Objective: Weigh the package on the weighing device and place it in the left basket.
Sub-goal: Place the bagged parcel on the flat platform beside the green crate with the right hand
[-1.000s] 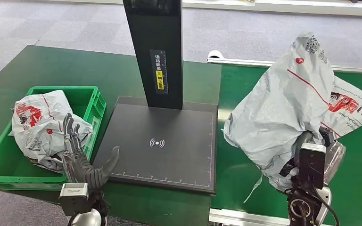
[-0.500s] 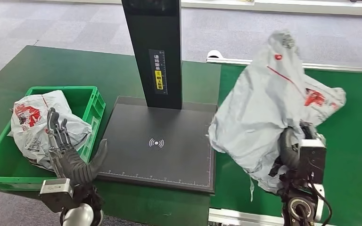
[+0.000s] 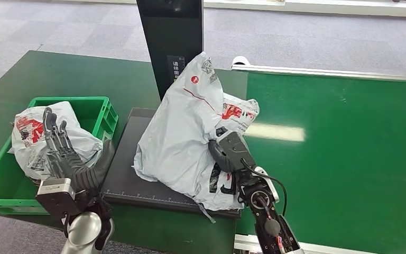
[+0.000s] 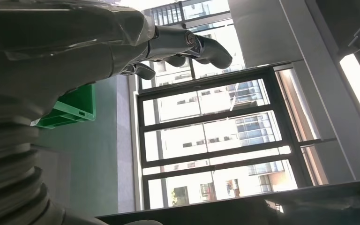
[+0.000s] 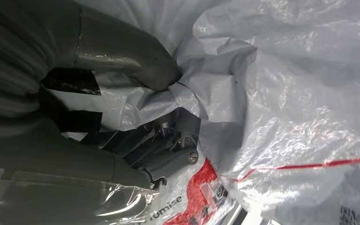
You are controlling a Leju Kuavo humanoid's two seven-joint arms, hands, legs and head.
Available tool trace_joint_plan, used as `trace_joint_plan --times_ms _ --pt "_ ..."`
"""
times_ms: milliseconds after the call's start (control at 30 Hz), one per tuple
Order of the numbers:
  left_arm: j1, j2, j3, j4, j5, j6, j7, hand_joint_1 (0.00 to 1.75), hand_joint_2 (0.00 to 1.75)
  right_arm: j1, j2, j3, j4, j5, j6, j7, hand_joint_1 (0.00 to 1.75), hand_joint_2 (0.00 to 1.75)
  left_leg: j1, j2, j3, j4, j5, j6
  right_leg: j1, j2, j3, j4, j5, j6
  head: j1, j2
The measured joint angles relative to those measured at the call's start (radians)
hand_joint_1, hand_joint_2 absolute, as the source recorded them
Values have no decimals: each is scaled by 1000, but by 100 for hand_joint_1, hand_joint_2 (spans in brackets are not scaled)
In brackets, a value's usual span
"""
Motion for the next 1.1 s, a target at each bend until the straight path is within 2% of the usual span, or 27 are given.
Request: trace_joint_plan --times_ms 267,400,567,767,967,1100 --pt "2 -10 24 0 -2 -1 20 0 175 -61 41 66 118 14 30 12 175 175 1 0 0 0 0 0 1 0 0 0 0 0 0 0" --pt "5 -17 41 0 -7 -10 34 0 175 -87 42 82 160 2 29 8 0 175 1 0 0 0 0 0 1 0 0 0 0 0 0 0" --pt "13 -19 60 0 -10 -11 38 0 175 -107 47 99 191 4 25 7 0 175 0 0 0 0 0 0 0 0 0 0 0 0 0 0" --pt "25 -23 80 0 -19 -7 37 0 175 -118 52 110 196 17 -32 -29 0 175 0 0 0 0 0 0 0 0 0 0 0 0 0 0" --pt "51 -27 96 -17 -37 -8 23 0 175 -68 44 111 43 49 -154 -82 0 175 0 0 1 0 0 0 0 0 -1 0 0 0 0 0" --pt "69 -30 99 -26 -56 -33 14 0 175 -3 23 103 -103 -5 -235 -162 0 175 0 0 0 0 0 0 0 0 -1 0 0 0 0 0"
